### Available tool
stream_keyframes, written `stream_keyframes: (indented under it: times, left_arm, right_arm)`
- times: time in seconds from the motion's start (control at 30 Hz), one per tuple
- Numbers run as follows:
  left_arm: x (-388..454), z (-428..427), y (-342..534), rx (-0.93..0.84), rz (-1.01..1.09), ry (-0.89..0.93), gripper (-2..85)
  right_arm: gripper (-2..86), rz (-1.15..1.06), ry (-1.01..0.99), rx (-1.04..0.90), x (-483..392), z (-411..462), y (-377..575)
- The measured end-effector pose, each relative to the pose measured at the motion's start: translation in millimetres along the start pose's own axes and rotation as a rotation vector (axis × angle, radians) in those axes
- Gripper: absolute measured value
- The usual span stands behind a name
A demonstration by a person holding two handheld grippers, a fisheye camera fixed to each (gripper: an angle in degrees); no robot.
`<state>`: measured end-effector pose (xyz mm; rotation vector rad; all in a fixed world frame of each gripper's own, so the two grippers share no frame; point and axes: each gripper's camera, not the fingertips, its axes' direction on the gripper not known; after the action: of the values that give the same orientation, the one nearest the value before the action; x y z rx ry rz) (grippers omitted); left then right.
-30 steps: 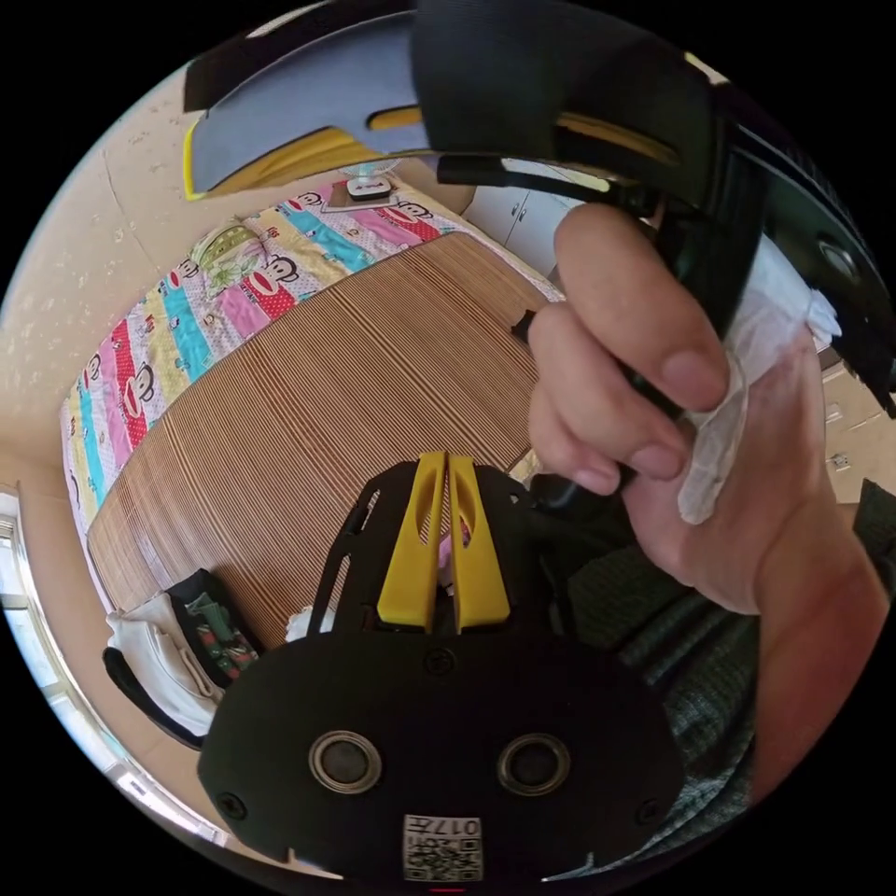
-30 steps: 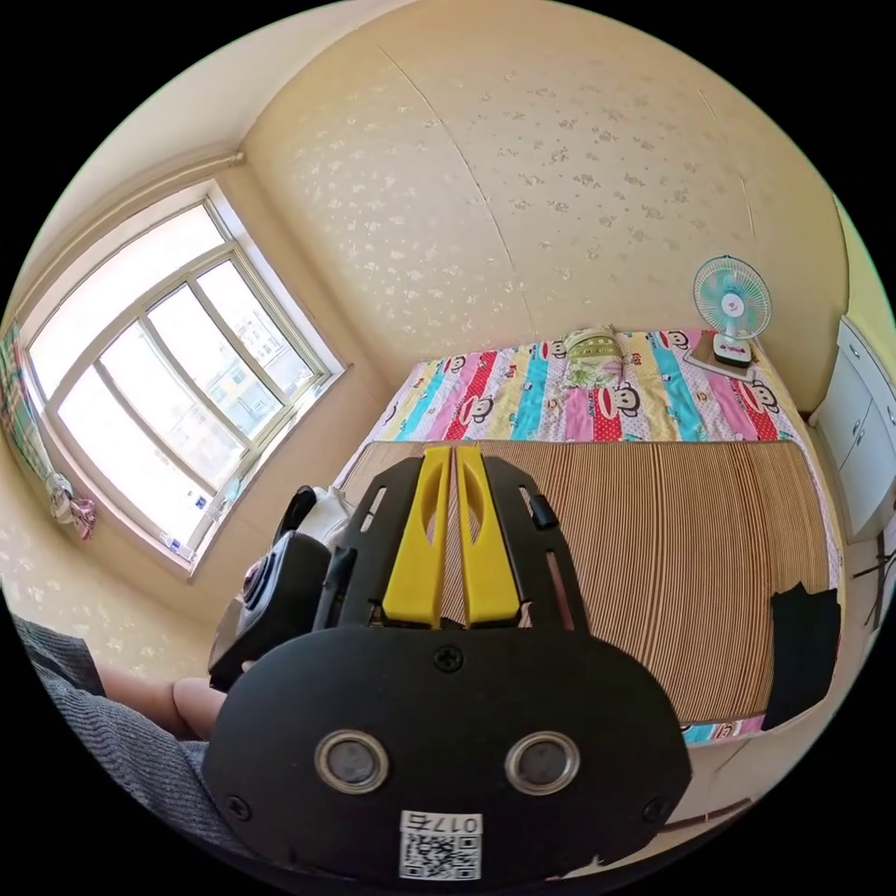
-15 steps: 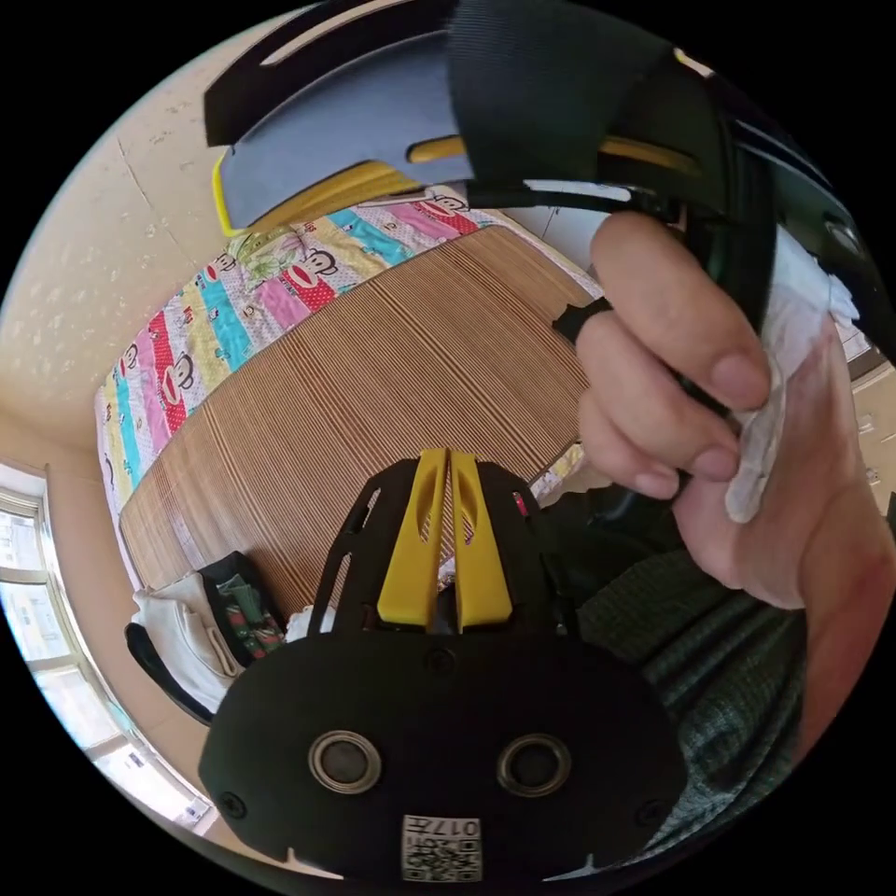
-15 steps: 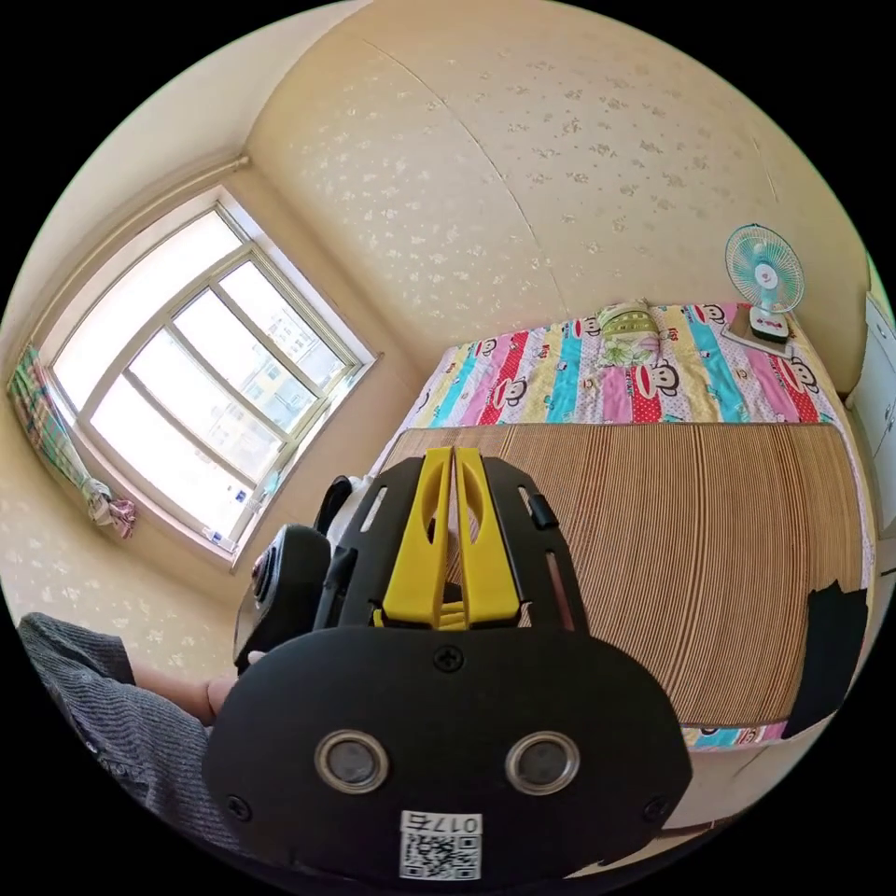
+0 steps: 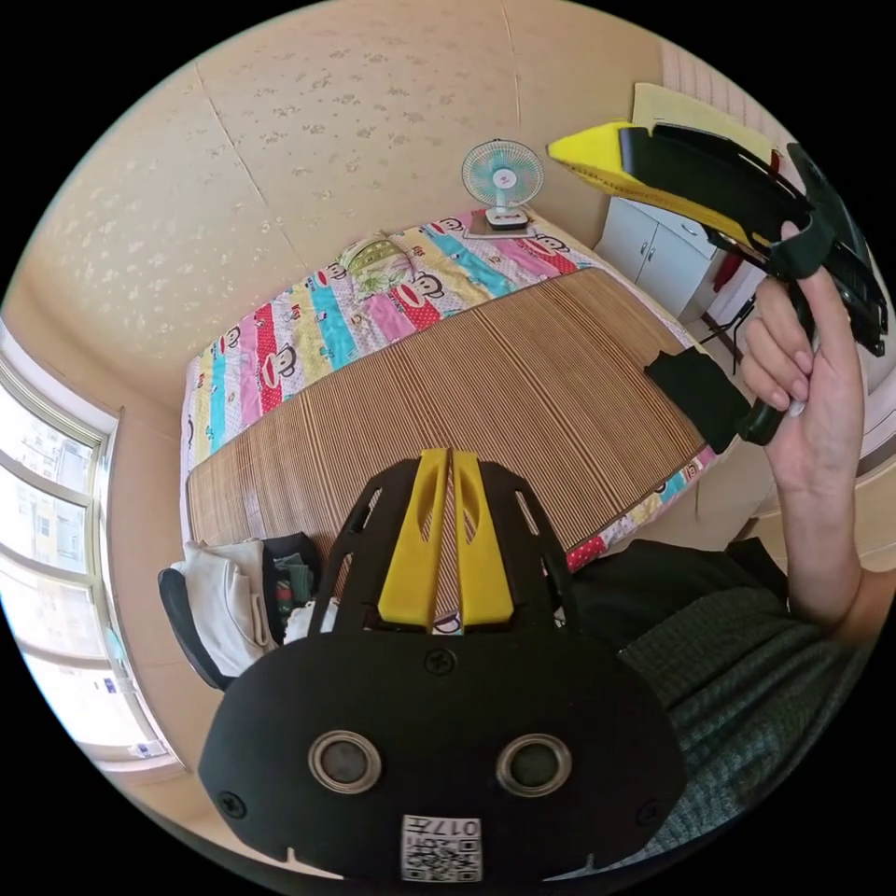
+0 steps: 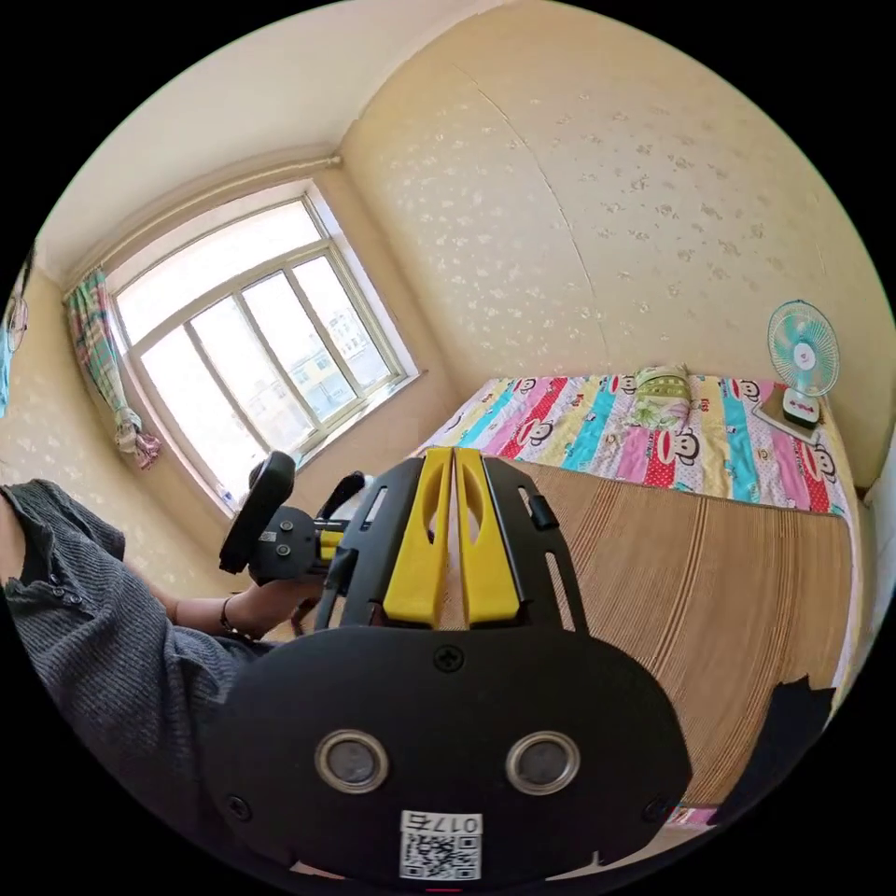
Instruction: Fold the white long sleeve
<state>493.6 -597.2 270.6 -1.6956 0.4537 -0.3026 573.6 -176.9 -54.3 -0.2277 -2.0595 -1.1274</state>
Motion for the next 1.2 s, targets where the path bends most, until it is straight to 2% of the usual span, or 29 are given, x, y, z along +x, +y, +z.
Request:
stream_keyframes:
  times: [0.1, 0.2, 0.3, 0.63, 0.87, 1.07, 1.2]
  left_arm:
    - [-7, -3, -2, 0.000, -0.007, -0.019, -0.8]
    - [-18, -5, -5, 0.001, -0.020, -0.003, -0.8]
    - [-28, -7, -8, -0.004, -0.026, -0.013, -0.8]
    - [-77, -11, -20, -0.011, -0.074, 0.018, -0.7]
    - [-121, -8, -22, -0.046, -0.123, 0.036, -0.3]
    - [-184, 2, -5, -0.075, -0.222, 0.061, 2.8]
    - [-253, 30, 32, -0.123, -0.391, 0.128, 6.1]
  right_arm:
    - [0.5, -0.109, 0.143, -0.021, -10, 6, 1]
    - [0.5, -0.084, 0.263, -0.048, -6, 15, -2]
    - [0.5, -0.130, 0.299, -0.081, -6, 24, -8]
    - [0.7, -0.020, 0.136, -0.195, 31, 51, -45]
    - [0.8, 0.064, -0.115, -0.272, 61, 75, -67]
    - [0.5, 0.193, -0.261, -0.350, 95, 95, -83]
    - [0.4, 0.330, -0.298, -0.409, 127, 101, -95]
